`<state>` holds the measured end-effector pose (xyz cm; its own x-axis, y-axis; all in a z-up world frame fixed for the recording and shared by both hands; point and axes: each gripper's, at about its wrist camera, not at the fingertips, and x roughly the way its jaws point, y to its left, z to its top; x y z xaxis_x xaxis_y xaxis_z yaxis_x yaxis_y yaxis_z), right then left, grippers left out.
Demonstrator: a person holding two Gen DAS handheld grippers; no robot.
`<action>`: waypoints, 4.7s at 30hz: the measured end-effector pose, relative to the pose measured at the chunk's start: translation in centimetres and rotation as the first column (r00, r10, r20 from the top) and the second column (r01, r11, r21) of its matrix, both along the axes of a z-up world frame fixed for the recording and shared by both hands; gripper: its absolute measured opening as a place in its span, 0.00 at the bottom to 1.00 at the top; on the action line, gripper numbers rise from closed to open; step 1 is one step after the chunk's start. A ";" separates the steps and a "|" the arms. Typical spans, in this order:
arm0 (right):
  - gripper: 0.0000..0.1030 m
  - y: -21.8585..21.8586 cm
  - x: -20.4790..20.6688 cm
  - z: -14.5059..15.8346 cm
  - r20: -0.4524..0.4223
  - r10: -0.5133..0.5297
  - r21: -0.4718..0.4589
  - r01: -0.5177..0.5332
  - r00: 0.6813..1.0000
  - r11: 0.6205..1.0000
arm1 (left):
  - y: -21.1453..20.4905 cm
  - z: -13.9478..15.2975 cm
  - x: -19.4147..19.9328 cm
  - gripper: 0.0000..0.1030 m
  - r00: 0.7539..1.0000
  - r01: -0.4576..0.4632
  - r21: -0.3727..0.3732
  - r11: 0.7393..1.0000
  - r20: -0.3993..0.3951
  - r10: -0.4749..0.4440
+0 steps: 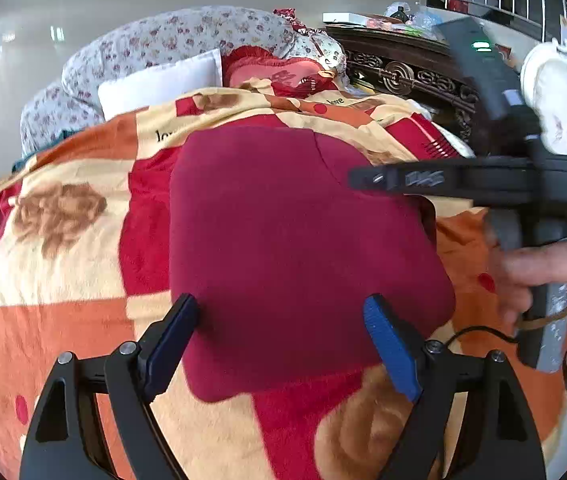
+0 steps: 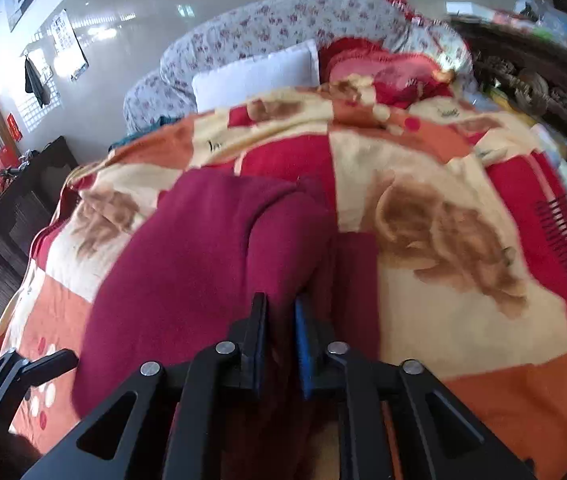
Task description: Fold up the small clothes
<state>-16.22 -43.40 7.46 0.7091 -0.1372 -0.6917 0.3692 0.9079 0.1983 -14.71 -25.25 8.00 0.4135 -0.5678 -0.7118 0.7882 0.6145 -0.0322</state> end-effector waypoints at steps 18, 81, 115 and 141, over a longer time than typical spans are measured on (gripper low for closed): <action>0.13 6.9 -4.0 -3.3 -0.036 0.136 -0.063 -0.139 0.990 0.988 | 3.3 -1.5 2.6 0.83 0.984 -0.179 -0.026 0.983 0.007 0.179; 0.35 12.6 -6.5 0.8 0.176 0.214 0.176 -0.245 0.961 0.954 | 11.5 2.9 3.6 0.41 0.958 -0.115 -0.210 0.971 -0.282 0.053; 0.16 17.3 -5.5 -5.9 -0.013 0.136 0.038 -0.135 0.991 0.990 | 18.1 -3.8 -3.2 0.67 0.947 -0.234 -0.070 0.970 -0.244 0.211; 0.44 23.8 -12.7 -2.6 0.012 0.187 -0.063 -0.186 0.982 0.981 | 18.7 -2.2 -6.0 0.75 0.951 -0.302 -0.029 0.953 -0.073 0.299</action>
